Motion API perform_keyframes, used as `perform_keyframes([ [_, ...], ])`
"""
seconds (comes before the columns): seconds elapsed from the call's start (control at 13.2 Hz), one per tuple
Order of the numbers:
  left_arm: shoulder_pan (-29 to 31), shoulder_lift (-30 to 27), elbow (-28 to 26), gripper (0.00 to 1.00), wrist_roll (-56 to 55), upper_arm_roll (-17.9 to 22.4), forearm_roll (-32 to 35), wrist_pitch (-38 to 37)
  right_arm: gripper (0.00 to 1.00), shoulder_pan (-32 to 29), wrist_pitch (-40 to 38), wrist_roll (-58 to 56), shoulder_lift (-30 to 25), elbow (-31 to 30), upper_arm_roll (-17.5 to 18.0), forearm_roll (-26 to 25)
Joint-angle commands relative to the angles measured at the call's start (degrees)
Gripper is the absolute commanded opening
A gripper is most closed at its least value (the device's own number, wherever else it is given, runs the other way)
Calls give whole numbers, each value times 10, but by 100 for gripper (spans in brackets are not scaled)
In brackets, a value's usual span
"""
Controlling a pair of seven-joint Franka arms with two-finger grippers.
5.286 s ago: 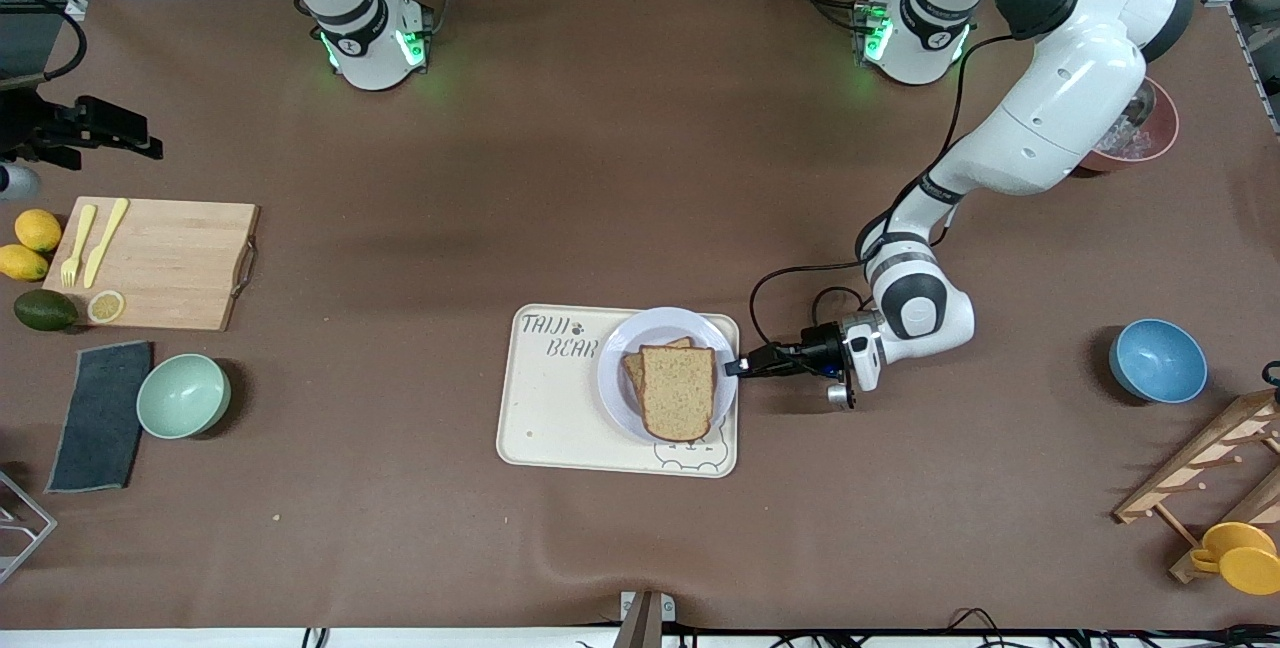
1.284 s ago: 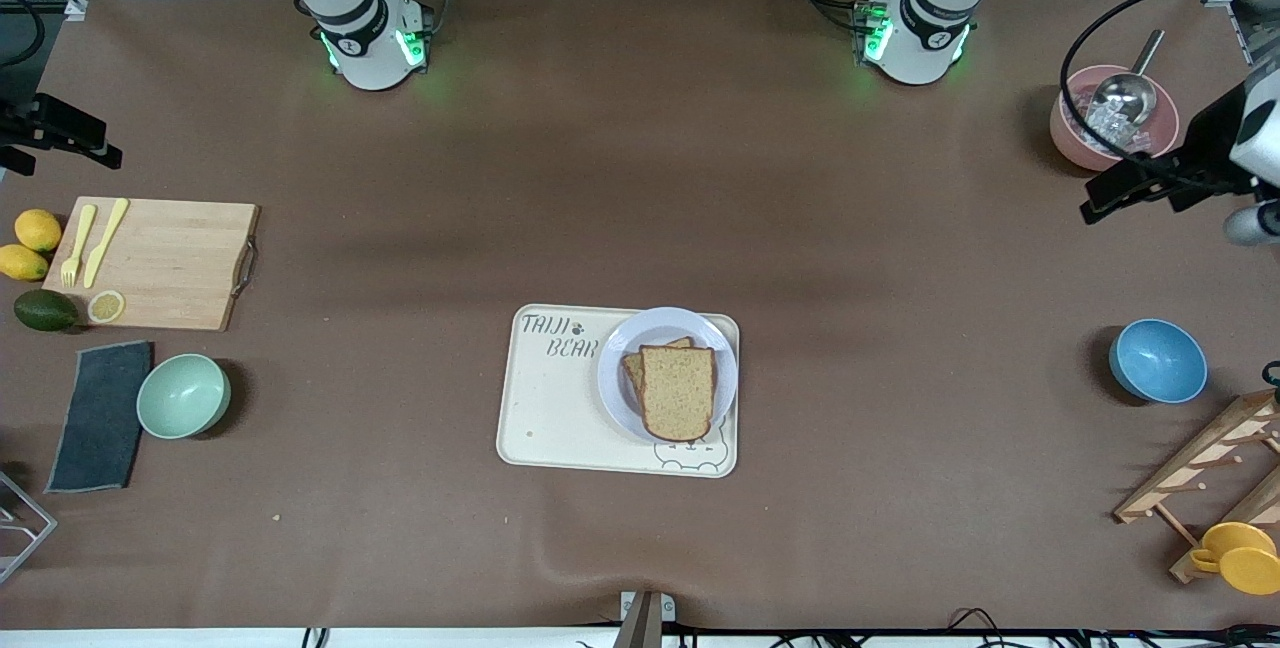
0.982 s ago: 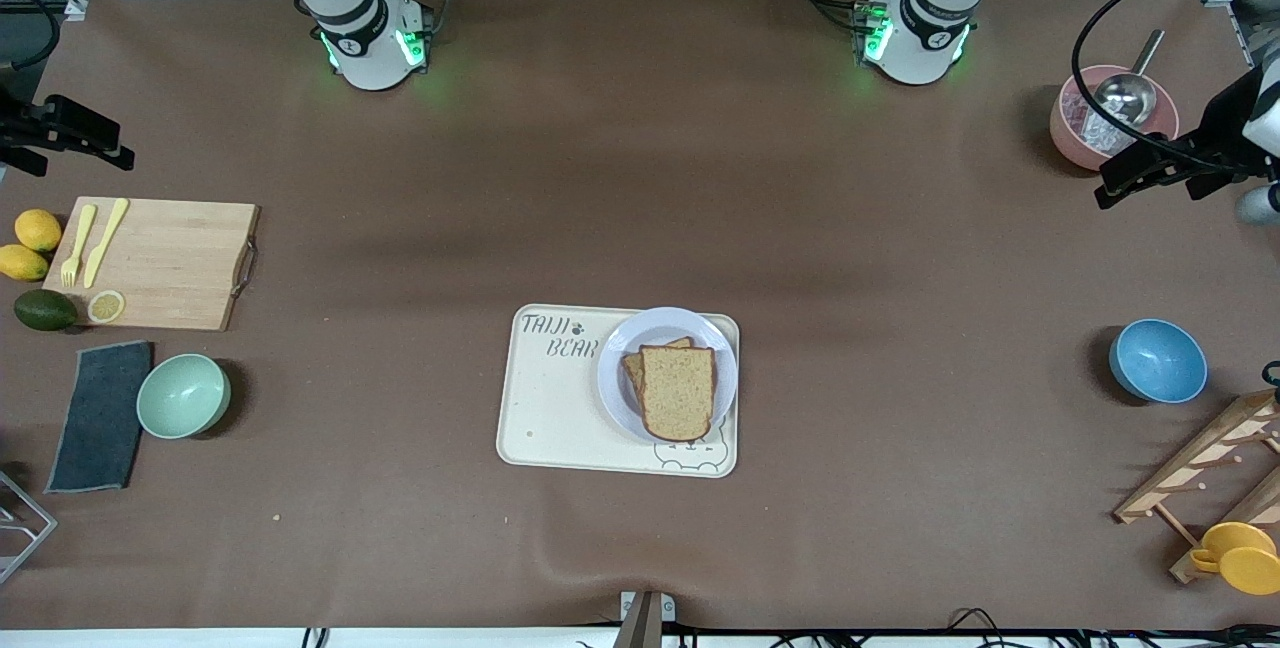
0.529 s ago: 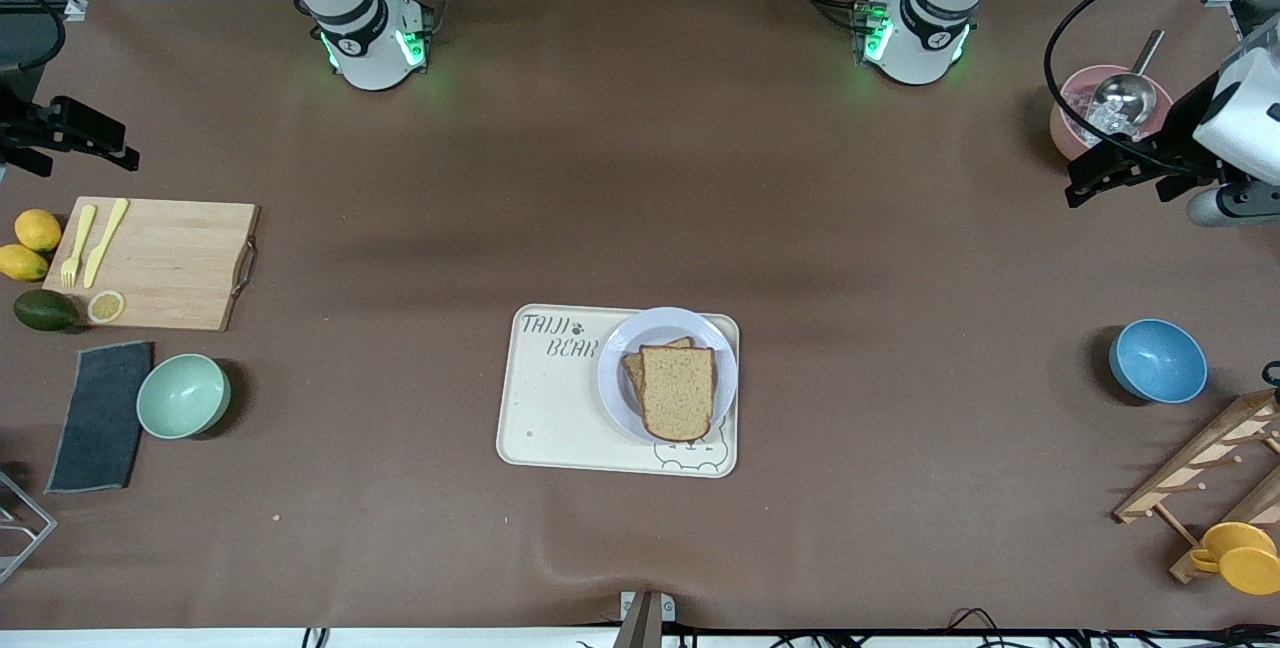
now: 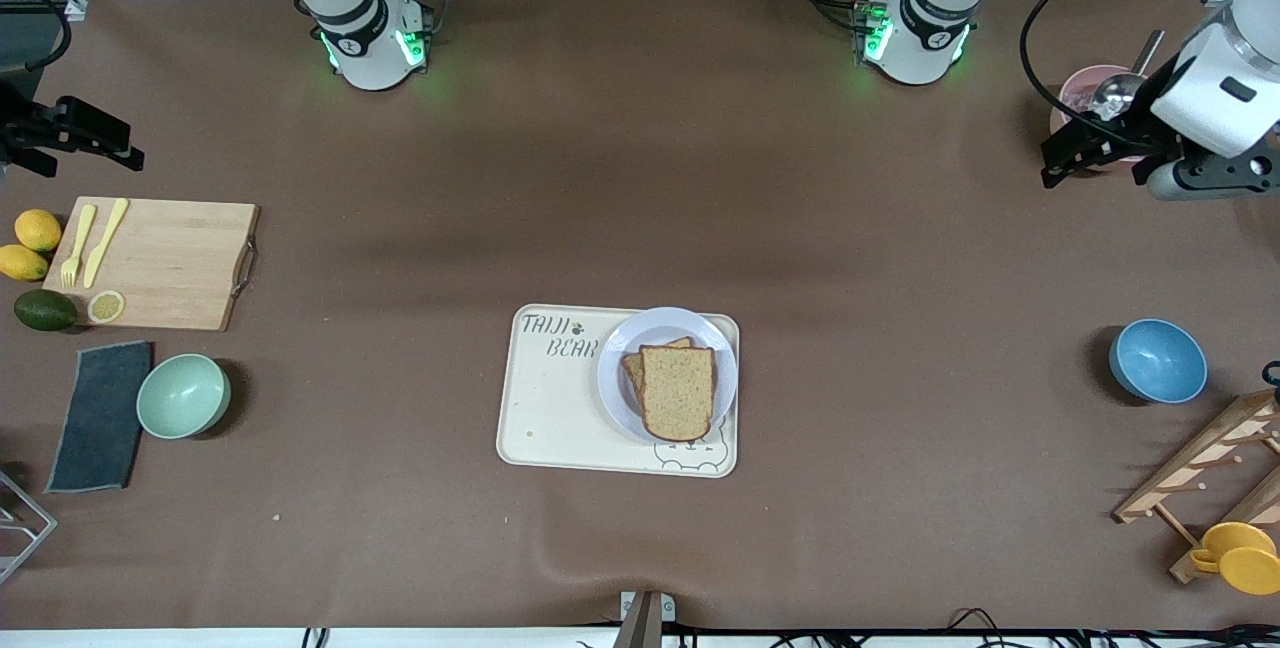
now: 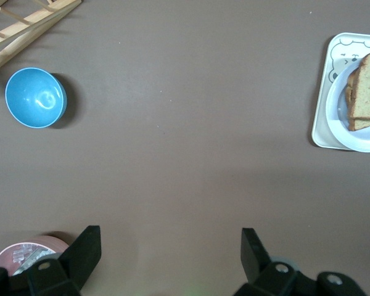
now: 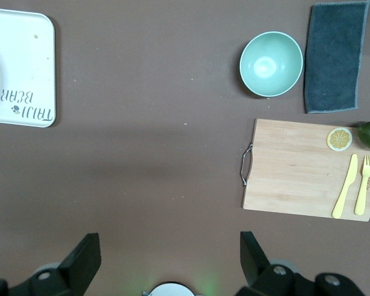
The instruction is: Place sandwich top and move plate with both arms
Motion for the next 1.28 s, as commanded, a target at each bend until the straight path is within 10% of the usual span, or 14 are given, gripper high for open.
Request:
perform_keyframes([
  [0.0,-13,-13,-9,100,5,20,12,8,100,-14,5,7,-13,-15,13,2],
  [1.21,-17,37,72,100,5,31,13,-69,100,-17,5,7,-13,-18,16,1],
])
